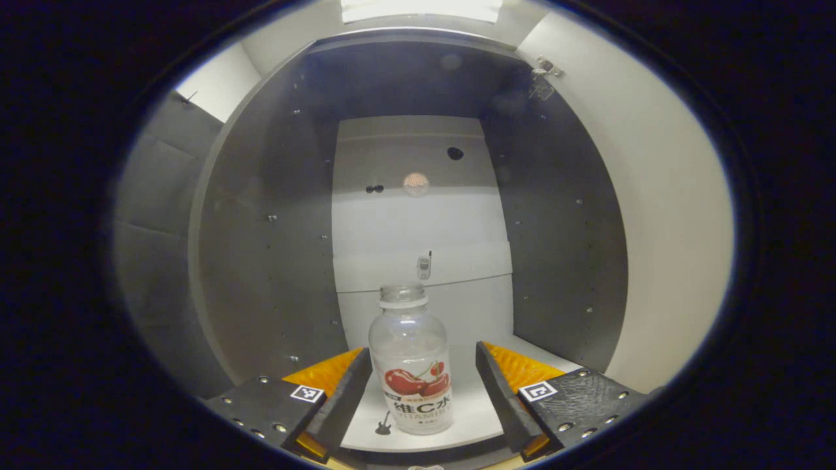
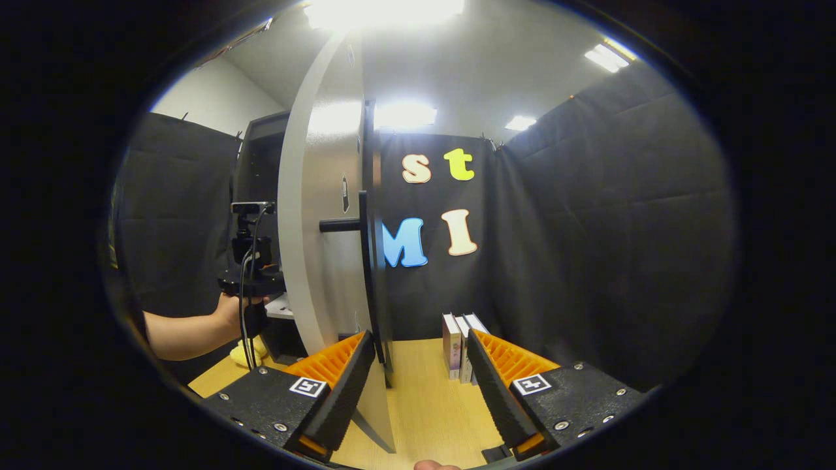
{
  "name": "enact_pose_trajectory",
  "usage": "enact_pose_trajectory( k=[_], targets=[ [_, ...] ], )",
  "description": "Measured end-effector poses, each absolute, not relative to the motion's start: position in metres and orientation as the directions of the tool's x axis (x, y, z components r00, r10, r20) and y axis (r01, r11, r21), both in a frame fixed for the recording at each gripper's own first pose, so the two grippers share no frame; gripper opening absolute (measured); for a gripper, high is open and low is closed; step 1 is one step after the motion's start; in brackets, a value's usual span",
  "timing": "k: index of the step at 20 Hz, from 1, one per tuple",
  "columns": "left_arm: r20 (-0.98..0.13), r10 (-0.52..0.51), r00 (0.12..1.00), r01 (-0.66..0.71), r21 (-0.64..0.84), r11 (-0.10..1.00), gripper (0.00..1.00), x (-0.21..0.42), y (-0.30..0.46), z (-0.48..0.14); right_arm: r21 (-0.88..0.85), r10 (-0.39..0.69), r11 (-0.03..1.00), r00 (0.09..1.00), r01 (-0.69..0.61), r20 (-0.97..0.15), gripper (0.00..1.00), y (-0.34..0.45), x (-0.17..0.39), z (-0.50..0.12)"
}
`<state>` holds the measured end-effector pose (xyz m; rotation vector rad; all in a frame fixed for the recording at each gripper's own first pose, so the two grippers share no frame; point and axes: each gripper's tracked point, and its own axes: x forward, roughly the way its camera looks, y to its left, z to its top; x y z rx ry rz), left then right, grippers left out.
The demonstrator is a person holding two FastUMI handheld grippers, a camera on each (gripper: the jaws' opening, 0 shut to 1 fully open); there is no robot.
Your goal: Open the cabinet door with the right hand, grasp the bottle in the cabinet with the left hand and place it on the coaster, then close the cabinet door with the right hand.
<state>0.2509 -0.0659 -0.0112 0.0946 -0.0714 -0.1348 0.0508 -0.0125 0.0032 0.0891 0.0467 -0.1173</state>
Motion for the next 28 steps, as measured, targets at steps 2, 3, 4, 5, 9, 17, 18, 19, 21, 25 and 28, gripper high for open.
enact_pose_trajectory(
  k=[2,3,4,5,9,17,18,19,21,25,28],
  targets=[
    [0.061,-0.128,0.99,0.122,0.1,0.987,0.92,0.264,-0.062,-0.016,0.074,-0.133,0.988,0.99,0.136,-0.053,0.88,-0.014,0.049,0.003],
    [0.063,-0.122,0.991,0.115,0.095,0.989,0.92,0.268,-0.06,-0.017,0.078,-0.139,0.987,0.989,0.143,-0.055,0.88,-0.014,0.049,0.004],
    [0.063,-0.124,0.99,0.119,0.083,0.989,0.92,0.272,-0.06,-0.018,0.086,-0.142,0.985,0.988,0.146,-0.057,0.88,-0.013,0.05,0.003],
    [0.061,-0.126,0.99,0.121,0.076,0.99,0.92,0.275,-0.061,-0.021,0.096,-0.146,0.984,0.988,0.151,-0.058,0.88,-0.013,0.05,0.002],
    [0.07,-0.051,0.996,0.045,0.088,0.995,0.96,0.282,-0.047,-0.024,0.103,-0.155,0.982,0.986,0.16,-0.059,0.88,-0.013,0.049,0.003],
    [0.072,-0.069,0.995,0.065,0.053,0.996,0.66,0.271,-0.05,-0.016,0.098,-0.127,0.987,0.991,0.131,-0.041,0.88,-0.014,0.05,0.003],
    [0.078,-0.069,0.995,0.066,0.052,0.997,0.66,0.264,-0.047,-0.014,0.093,-0.121,0.988,0.992,0.124,-0.038,0.86,-0.013,0.05,0.003],
    [0.082,-0.071,0.994,0.067,0.055,0.996,0.72,0.257,-0.045,-0.012,0.089,-0.113,0.989,0.993,0.115,-0.035,0.86,-0.013,0.051,0.003],
    [0.101,-0.075,0.992,0.069,0.058,0.996,0.72,0.243,-0.044,-0.003,0.096,-0.09,0.991,0.995,0.093,-0.033,0.88,-0.013,0.052,0.003],
    [0.128,-0.072,0.989,0.063,0.08,0.995,0.72,0.208,-0.043,0.014,0.122,-0.026,0.992,0.999,0.03,-0.032,0.88,-0.013,0.054,0.001],
    [0.145,-0.056,0.988,0.042,0.096,0.994,0.72,0.18,-0.042,0.025,0.112,0.021,0.994,0.999,-0.017,-0.037,0.88,-0.013,0.054,-0.001]
  ],
)
